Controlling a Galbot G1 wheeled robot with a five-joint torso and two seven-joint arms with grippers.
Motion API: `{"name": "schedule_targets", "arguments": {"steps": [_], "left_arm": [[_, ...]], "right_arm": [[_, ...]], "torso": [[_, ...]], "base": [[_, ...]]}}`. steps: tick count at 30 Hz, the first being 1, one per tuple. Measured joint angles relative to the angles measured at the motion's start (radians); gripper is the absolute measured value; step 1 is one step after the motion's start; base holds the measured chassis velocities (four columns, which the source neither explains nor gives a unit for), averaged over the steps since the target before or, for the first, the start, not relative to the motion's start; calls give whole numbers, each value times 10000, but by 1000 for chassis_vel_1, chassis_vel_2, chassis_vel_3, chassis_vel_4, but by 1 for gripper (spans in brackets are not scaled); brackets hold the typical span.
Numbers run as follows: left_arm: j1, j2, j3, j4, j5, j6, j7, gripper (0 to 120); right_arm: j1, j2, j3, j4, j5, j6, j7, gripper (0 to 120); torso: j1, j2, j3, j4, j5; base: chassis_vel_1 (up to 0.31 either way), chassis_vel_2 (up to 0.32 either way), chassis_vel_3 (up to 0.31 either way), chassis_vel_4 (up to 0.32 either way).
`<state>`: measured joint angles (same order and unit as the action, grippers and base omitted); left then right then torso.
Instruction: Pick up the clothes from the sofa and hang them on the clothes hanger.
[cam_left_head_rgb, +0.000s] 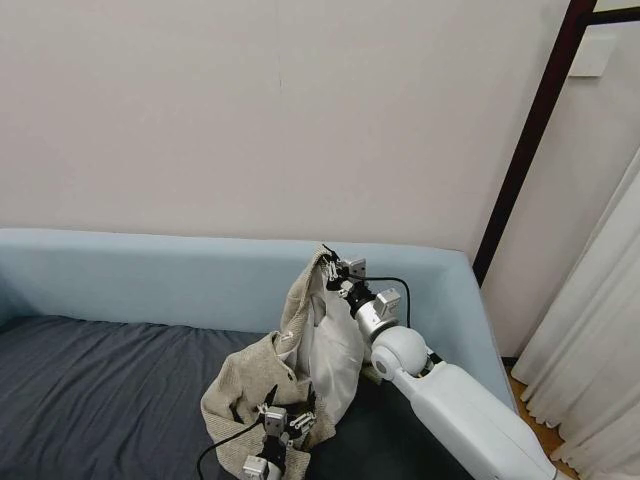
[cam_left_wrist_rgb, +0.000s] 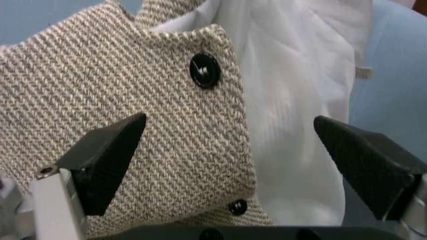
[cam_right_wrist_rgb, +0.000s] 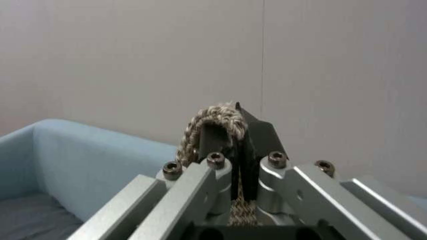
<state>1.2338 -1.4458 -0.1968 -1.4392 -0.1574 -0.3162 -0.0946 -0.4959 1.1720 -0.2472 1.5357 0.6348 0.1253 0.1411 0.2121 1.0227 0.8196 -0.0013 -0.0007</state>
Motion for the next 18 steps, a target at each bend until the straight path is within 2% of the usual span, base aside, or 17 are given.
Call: {"name": "schedule_targets", "arguments": {"steps": [4, 5, 10, 11, 14, 15, 18], "left_arm": [[-123, 28, -76, 49, -29, 39, -271, 82], [-123, 28, -76, 49, -29, 39, -271, 82], [-174, 116, -308, 82, -79, 40, -291, 59], [-174, 116, -308, 82, -79, 40, -291, 59], [-126, 172, -459, 64, -98, 7, -288, 46], [-126, 172, -459, 64, -98, 7, -288, 46], [-9, 302, -622, -91, -161, -45, -283, 31]], "right_arm": [[-153, -7, 42, 142, -8, 0, -51, 0], [-153, -7, 42, 142, -8, 0, -51, 0], [-266, -91, 69, 287, -10, -9, -99, 0], [-266, -91, 69, 287, -10, -9, -99, 0], [-288, -116, 104, 304, -11, -12, -102, 0], [-288, -116, 104, 304, -11, -12, -102, 0], [-322, -128, 146, 298, -11, -12, -103, 0]], "torso": [[0, 0, -1, 1, -1], [0, 0, -1, 1, -1], [0, 0, 0, 1, -1], [0, 0, 0, 1, -1], [0, 0, 0, 1, -1], [0, 0, 0, 1, -1], [-1, 0, 0, 1, -1]], "base": [[0, 0, 0, 0], [0, 0, 0, 0], [0, 0, 0, 0], [0, 0, 0, 0], [0, 0, 0, 0], [0, 0, 0, 0], [0, 0, 0, 0]]}}
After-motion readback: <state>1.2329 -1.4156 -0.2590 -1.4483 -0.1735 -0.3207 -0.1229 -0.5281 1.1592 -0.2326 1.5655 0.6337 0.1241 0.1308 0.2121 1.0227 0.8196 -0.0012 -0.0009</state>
